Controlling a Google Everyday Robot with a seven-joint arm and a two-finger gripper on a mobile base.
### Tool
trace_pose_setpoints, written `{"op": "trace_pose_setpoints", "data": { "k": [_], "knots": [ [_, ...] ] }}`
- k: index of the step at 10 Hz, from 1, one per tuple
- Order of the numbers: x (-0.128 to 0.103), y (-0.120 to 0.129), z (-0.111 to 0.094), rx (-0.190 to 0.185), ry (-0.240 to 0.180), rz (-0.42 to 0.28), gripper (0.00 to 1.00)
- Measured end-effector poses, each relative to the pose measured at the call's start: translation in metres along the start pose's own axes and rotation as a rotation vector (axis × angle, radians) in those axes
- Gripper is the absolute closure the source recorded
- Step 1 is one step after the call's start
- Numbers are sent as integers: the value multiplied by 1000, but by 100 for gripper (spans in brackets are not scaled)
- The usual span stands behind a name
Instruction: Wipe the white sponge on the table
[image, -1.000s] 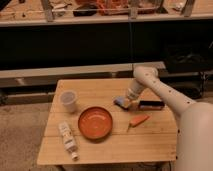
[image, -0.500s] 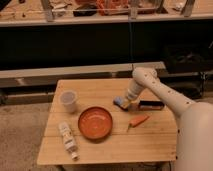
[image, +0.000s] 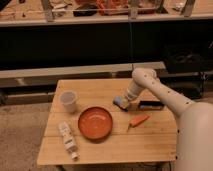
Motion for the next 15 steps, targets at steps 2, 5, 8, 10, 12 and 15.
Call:
{"op": "trace_pose_setpoints", "data": {
  "k": [2,5,8,10,12,15],
  "knots": [
    [2,1,2,0,-3,39,100],
    [4,3,3,1,-8,86,100],
    [5,3,5,-3,-6,138,100],
    [5,4,6,-4,-8,148,100],
    [5,4,7,-8,-10,182,100],
    [6,5,9,-13,-11,230,100]
  ]
}}
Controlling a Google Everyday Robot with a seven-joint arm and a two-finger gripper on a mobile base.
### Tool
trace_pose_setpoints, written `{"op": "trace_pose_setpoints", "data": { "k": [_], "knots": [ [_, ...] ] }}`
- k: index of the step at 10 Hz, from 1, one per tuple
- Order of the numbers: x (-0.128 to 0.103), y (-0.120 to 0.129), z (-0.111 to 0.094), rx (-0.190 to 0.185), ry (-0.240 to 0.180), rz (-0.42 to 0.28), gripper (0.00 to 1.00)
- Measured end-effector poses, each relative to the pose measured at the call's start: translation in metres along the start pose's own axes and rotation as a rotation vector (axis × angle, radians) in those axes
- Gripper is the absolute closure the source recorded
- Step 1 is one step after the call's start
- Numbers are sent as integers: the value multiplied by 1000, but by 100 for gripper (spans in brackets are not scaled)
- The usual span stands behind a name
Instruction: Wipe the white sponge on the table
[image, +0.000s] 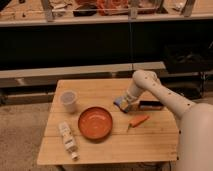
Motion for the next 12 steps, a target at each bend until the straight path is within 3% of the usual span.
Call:
{"op": "trace_pose_setpoints", "data": {
  "k": [12],
  "knots": [
    [2,-1,3,-17,2,144,100]
  ]
}}
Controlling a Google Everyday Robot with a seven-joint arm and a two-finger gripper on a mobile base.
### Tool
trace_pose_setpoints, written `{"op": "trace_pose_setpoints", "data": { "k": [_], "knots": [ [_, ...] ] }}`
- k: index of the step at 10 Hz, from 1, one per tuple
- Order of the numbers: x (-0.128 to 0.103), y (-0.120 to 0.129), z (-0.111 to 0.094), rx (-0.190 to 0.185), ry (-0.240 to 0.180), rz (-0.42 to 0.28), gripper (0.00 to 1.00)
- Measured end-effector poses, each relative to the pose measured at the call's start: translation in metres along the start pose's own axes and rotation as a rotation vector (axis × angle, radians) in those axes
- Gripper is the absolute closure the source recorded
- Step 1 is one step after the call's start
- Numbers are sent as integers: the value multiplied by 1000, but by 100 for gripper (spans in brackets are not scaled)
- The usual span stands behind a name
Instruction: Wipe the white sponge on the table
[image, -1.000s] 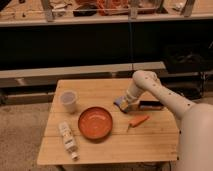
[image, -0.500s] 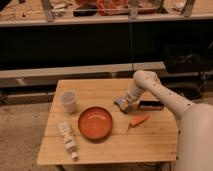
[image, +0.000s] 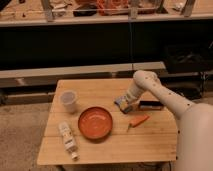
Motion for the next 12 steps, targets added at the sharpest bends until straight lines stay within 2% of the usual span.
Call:
{"op": "trace_pose_setpoints", "data": {
  "k": [5,12],
  "knots": [
    [4,-3,-2,-5,1,71,100],
    [4,-4,-1,-6,3,83,100]
  ]
}}
